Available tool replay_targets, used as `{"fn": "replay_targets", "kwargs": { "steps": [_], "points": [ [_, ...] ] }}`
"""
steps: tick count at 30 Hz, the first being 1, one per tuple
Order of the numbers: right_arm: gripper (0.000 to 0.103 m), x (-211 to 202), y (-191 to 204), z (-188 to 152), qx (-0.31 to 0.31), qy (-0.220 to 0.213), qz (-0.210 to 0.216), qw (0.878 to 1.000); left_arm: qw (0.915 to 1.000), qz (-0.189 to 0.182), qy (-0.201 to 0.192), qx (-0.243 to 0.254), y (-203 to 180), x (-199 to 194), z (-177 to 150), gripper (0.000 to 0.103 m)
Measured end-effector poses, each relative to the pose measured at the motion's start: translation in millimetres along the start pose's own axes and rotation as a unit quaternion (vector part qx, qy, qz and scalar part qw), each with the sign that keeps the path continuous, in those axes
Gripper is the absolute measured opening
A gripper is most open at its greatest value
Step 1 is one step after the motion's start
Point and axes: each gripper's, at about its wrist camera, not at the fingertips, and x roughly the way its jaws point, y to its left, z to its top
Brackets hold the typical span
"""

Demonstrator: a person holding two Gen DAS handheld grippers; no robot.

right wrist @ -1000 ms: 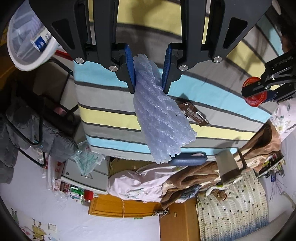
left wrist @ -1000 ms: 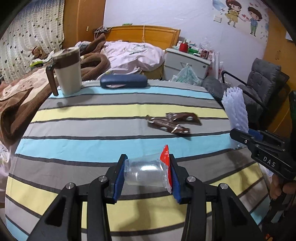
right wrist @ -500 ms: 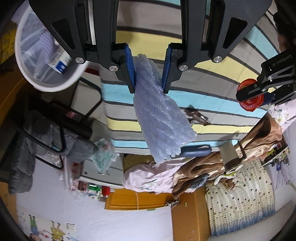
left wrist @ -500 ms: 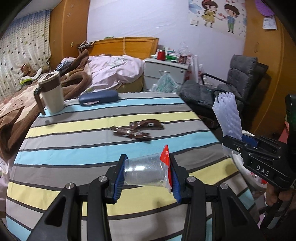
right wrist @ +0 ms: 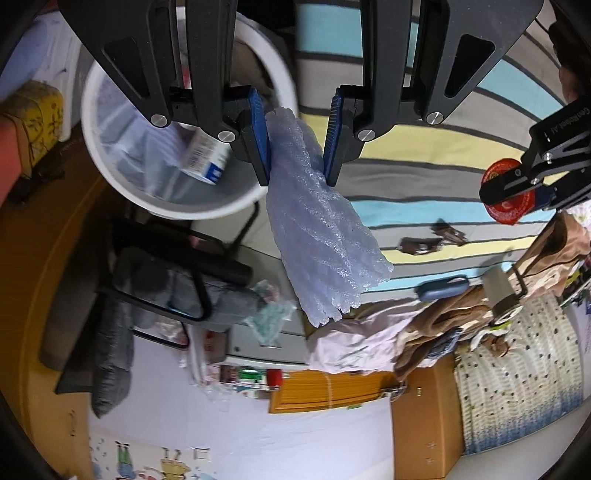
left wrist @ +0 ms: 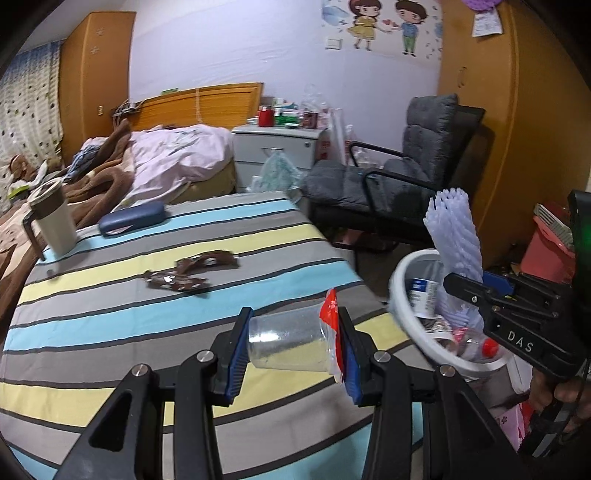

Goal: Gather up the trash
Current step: 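Carry clear cup and foam net over the wastebasket and open both tools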

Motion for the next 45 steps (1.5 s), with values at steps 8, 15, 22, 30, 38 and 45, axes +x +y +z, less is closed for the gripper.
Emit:
{"fn": "replay_targets", "kwargs": {
  "steps": [8,15,22,30,38,45],
  "points": [
    [0.03,-13.1,-32.1,-11.9,0.025,-0.001,-0.031,0.999,0.9991,-0.03,0.003,0.031,-40.3,6.3,3.1,0.045],
    [0.03,-17.9,-62.4,-24.9,0.045,0.013,-0.069,0.997,0.9967,-0.054,0.009,0.06,-75.2,17.7,7.0,0.045],
    [0.031,-14.1,-85.6,-35.0,0.063,0.036,-0.096,0.993,0.9945,-0.07,0.02,0.076,-102.0,32.6,7.6,0.045],
    [0.031,-11.3,-101.2,-42.7,0.077,0.053,-0.109,0.99,0.993,-0.08,0.034,0.081,-119.9,47.5,8.1,0.045],
    [0.032,-4.3,-113.3,-46.9,0.085,0.073,-0.117,0.987,0.9916,-0.083,0.05,0.085,-133.9,63.5,4.6,0.045],
    [0.054,0.4,-116.5,-46.3,0.087,0.081,-0.12,0.986,0.9909,-0.087,0.06,0.083,-137.0,70.0,2.2,0.063]
  ]
}}
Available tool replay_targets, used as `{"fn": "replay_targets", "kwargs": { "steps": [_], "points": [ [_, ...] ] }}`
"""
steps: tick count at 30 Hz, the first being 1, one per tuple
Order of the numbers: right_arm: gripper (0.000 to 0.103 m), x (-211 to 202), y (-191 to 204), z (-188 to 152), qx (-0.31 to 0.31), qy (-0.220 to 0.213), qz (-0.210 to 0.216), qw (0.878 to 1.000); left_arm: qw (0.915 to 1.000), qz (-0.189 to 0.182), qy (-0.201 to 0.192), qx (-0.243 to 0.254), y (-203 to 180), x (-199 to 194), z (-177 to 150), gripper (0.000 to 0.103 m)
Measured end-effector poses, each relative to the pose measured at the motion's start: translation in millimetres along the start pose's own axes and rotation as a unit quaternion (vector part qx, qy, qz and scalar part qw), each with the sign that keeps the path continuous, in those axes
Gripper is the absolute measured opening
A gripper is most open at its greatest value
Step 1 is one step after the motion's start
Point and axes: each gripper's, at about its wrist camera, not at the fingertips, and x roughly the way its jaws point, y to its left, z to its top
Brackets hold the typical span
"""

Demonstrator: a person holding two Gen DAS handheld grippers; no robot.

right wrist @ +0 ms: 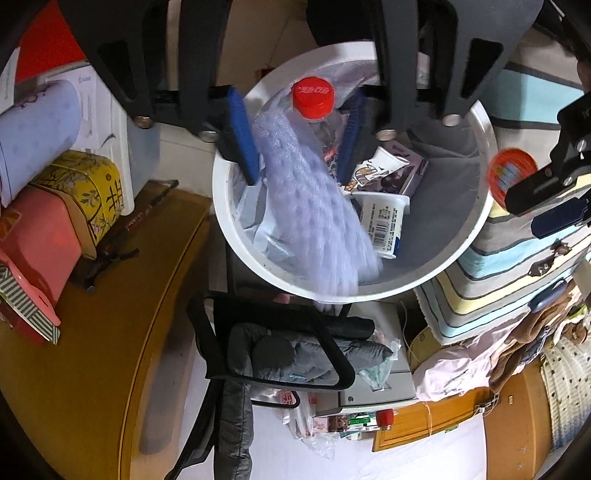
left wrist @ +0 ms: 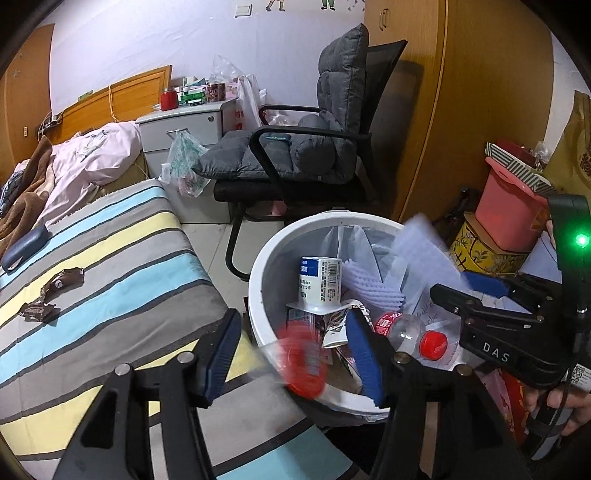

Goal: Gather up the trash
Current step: 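Carry clear cup and foam net over the wastebasket and open both tools, then move both tools back over the table toward the brown coffee sachets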

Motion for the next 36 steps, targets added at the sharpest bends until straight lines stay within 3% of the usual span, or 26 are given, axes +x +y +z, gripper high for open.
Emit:
{"fn": "replay_targets", "kwargs": {
  "steps": [3,21,36],
  "points": [
    [0.058,-2.6,-2.4,0.4,0.005,-0.009,0.005,1.0,1.0,0.003,0.002,-0.001,0.5,0.4,0.0,0.066],
    [0.058,-15.9,4.1,3.7,0.014,-0.035,0.01,0.999,0.9993,0.02,-0.028,-0.016,16.7,-28.0,-1.4,0.068],
    [0.058,-28.0,35.0,8.1,-0.005,-0.062,0.043,0.997,0.9959,0.054,-0.054,-0.047,57.0,-62.6,-14.3,0.069]
  ]
}}
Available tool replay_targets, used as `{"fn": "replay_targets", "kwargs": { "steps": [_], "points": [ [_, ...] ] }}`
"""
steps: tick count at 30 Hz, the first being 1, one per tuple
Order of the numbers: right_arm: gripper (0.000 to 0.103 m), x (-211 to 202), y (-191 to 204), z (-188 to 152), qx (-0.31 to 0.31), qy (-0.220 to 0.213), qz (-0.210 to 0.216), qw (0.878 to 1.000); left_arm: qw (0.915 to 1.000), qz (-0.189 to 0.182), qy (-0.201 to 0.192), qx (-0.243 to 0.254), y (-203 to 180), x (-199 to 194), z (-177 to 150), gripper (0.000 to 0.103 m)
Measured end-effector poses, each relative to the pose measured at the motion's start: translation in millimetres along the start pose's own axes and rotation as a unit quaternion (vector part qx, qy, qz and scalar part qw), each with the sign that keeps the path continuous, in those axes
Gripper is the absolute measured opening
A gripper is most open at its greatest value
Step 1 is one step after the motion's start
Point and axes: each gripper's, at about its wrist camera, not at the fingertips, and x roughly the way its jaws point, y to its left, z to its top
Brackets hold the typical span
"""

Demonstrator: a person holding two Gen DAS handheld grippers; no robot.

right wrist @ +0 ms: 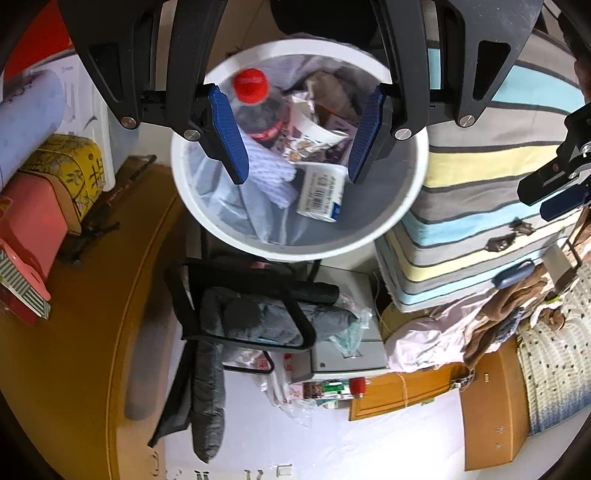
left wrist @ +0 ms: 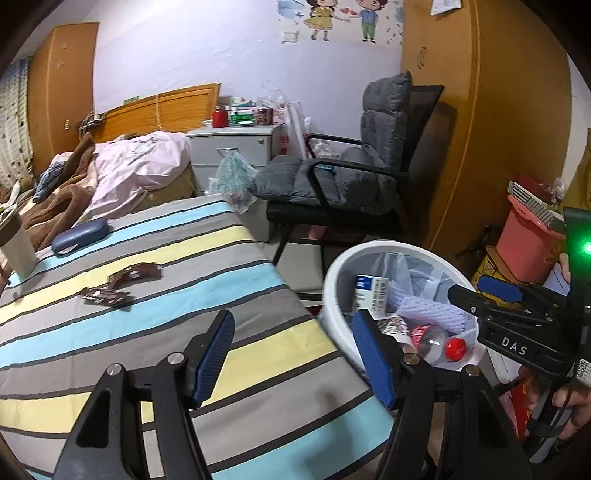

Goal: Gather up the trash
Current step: 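Move both tools back over the table toward the brown coffee sachets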

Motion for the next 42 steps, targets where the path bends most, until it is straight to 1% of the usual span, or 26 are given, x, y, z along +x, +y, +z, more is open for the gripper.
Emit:
{"fn": "replay_targets", "kwargs": {
  "steps": [8,15,22,27,33,39,42],
  "points": [
    [0.058,-0.4,25.6,3.5,-0.021,-0.01,0.026,0.999,0.9991,0.032,-0.005,-0.026,34.6,-12.5,-7.8,0.069],
    [0.058,1.4,54.3,7.9,-0.041,-0.019,0.059,0.997,0.9968,0.06,-0.012,-0.051,69.9,-26.1,-14.9,0.069],
    [0.058,8.9,86.2,14.7,-0.065,-0.023,0.092,0.993,0.9918,0.097,-0.01,-0.083,108.8,-34.9,-23.7,0.07],
    [0.058,18.6,110.7,19.1,-0.09,-0.024,0.117,0.989,0.9864,0.124,-0.002,-0.107,136.4,-36.6,-30.2,0.071],
    [0.058,36.3,134.3,29.3,-0.119,-0.015,0.142,0.983,0.9804,0.147,0.006,-0.131,161.1,-32.4,-32.9,0.073],
    [0.058,50.5,148.4,39.8,-0.139,-0.012,0.16,0.977,0.9766,0.15,0.019,-0.153,176.3,-10.9,-23.3,0.075],
    [0.058,58.2,152.2,43.2,-0.15,-0.008,0.161,0.975,0.9766,0.142,0.026,-0.16,180.6,3.6,-18.0,0.076]
  ]
}}
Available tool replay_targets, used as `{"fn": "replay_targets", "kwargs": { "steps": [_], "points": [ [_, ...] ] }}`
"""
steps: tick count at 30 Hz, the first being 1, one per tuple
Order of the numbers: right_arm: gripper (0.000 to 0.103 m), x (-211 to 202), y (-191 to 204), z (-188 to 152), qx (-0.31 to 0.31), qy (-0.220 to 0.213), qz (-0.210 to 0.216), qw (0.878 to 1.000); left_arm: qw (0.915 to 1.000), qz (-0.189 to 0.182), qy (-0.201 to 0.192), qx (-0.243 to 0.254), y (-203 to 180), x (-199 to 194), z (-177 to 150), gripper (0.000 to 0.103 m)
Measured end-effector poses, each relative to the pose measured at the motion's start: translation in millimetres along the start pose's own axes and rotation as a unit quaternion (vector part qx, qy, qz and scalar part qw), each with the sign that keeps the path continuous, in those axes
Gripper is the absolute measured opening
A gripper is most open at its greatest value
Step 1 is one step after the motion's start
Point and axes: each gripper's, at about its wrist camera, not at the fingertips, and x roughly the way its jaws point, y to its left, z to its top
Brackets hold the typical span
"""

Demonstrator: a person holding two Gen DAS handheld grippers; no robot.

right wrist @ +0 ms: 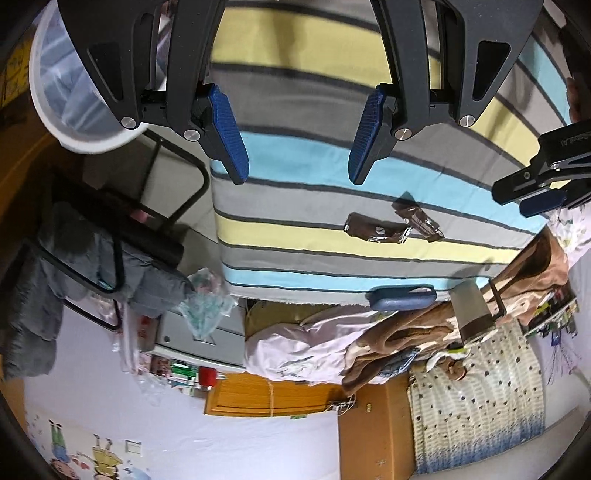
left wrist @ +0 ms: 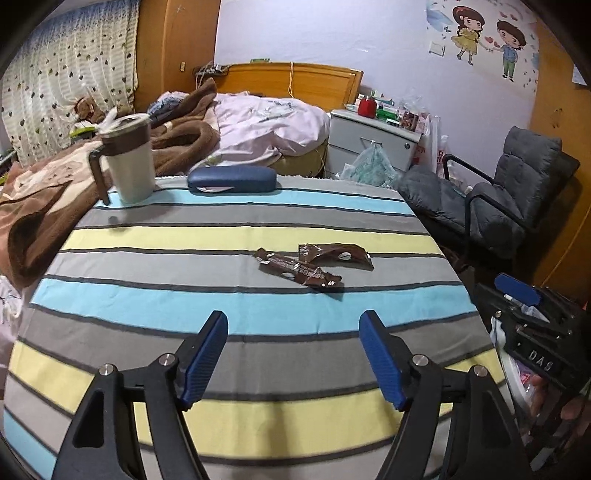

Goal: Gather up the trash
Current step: 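Move both tools back over the table toward the brown coffee sachets, then grasp a brown coffee sachet with left tool while right tool grasps another sachet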

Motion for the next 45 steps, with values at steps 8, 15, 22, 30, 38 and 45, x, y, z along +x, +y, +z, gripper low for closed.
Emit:
{"fn": "replay_targets", "kwargs": {
  "steps": [8,15,22,30,38,45],
  "points": [
    [0.058,20.1,-5.2,12.9,-0.012,0.009,0.008,1.0,0.9997,0.0,0.021,-0.007,-5.5,40.8,16.4,0.076],
    [0.058,29.4,-10.5,18.4,-0.012,0.011,0.012,1.0,0.9989,0.015,0.041,-0.017,-3.6,79.0,28.8,0.076],
    [0.058,39.7,-8.7,25.3,-0.017,0.014,0.01,1.0,0.9971,0.022,0.065,-0.031,-0.4,104.0,34.6,0.076],
    [0.058,41.1,-0.5,27.3,-0.027,0.019,0.013,0.999,0.9964,0.035,0.076,-0.017,8.1,105.1,33.4,0.076],
    [0.058,47.8,13.2,30.3,-0.041,0.024,0.026,0.999,0.996,0.042,0.078,-0.016,31.0,91.7,24.3,0.076],
    [0.058,56.7,19.9,29.9,-0.049,0.04,0.027,0.998,0.9964,0.032,0.075,0.024,24.8,100.1,31.4,0.076]
  ]
}}
